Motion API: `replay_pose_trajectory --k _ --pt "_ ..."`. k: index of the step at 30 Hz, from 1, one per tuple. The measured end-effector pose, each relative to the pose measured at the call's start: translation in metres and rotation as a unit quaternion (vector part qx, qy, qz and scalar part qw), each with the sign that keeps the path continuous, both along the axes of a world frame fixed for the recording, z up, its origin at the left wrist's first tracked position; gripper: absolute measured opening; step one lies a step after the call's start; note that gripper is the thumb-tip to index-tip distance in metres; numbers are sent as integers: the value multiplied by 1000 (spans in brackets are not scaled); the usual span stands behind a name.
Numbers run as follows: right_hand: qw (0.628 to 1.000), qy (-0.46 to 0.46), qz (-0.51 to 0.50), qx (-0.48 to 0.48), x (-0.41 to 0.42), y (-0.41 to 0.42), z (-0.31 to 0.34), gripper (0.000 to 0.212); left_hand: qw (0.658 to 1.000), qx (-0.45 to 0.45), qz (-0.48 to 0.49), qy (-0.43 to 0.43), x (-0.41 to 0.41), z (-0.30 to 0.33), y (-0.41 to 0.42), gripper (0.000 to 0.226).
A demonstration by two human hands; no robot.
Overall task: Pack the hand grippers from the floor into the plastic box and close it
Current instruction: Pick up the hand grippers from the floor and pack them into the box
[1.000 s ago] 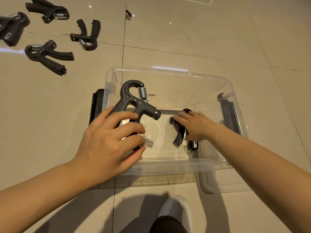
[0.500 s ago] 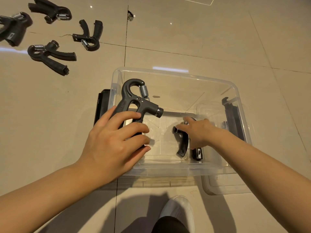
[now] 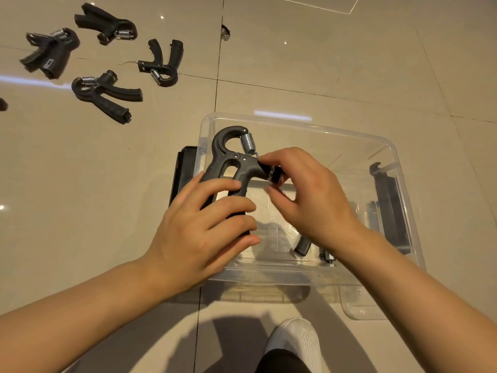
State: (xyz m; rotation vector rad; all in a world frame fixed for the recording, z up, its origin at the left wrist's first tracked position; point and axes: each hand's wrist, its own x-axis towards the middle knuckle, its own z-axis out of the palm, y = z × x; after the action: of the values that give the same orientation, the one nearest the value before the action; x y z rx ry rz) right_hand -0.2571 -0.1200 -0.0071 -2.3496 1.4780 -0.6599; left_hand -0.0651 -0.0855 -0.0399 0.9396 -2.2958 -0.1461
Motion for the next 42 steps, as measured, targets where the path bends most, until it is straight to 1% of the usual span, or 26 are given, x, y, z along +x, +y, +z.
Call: replay_pose_trajectory --k 2,3,5,6,7,9,11,13,15,17,18,19,20,21,22,23,24,25,26,30,32,34,36,38,40,42 --pt "995 35 17 -87 -1 -3 3 28 999 13 -8 29 -1 2 -1 30" --pt "991 61 29 -112 -4 -4 6 27 999 23 -10 43 -1 4 -1 30" --pt "987 101 35 -120 -15 -6 10 28 995 58 -5 76 1 6 -3 31" --pt "988 111 25 -101 -22 -6 13 28 992 83 7 90 3 7 -5 32" --pt "991 121 7 -62 -28 -6 16 26 989 108 24 95 5 6 -8 34" --pt "986 152 -42 58 -39 -8 17 25 984 150 57 76 8 0 -14 40" --pt "964 172 -81 184 -47 -11 6 23 975 200 77 50 7 -6 -16 48" --pt "932 164 -117 303 -46 -15 -13 18 968 231 86 34 7 -10 -17 52" --pt "882 106 -165 429 -43 -17 -34 12 969 231 88 18 7 -11 -17 52" --pt "804 34 -215 553 -38 -18 -49 17 969 228 92 15 7 -10 -17 50" --pt "772 11 -228 593 -37 -19 -53 21 969 228 95 16 7 -10 -17 50" --pt "754 -11 -237 612 -37 -20 -57 25 969 226 97 16 7 -10 -17 50" --pt "749 -27 -243 615 -37 -21 -61 28 970 224 95 14 7 -11 -17 49" --pt "752 -37 -248 609 -37 -21 -66 28 971 222 92 12 7 -12 -17 49" --pt "774 -12 -239 587 -38 -21 -72 28 971 223 90 12 7 -12 -17 49" --pt "810 65 -200 547 -40 -21 -76 28 970 227 90 15 7 -12 -17 48" --pt "838 167 -148 498 -42 -20 -78 29 968 232 91 19 7 -12 -17 48" --pt "851 254 -96 449 -43 -18 -80 31 967 235 92 23 7 -12 -17 48" --pt "856 306 -56 414 -44 -17 -81 34 967 238 92 26 6 -12 -18 47" --pt "880 344 56 322 -46 -23 -74 37 966 241 92 34 6 -13 -18 46" --pt "874 401 134 239 -47 -30 -76 46 965 243 94 35 6 -12 -17 46" --pt "849 453 202 182 -45 -36 -82 62 965 243 93 35 6 -11 -17 45" --pt "822 476 248 191 -35 -36 -89 73 965 244 91 37 6 -11 -18 45" --pt "803 495 267 197 -25 -29 -101 77 965 245 90 39 6 -11 -18 44" --pt "799 507 255 197 -23 -23 -109 80 964 245 90 42 6 -11 -18 43" --pt "807 502 240 198 -30 -23 -111 83 964 246 91 45 6 -11 -18 43"
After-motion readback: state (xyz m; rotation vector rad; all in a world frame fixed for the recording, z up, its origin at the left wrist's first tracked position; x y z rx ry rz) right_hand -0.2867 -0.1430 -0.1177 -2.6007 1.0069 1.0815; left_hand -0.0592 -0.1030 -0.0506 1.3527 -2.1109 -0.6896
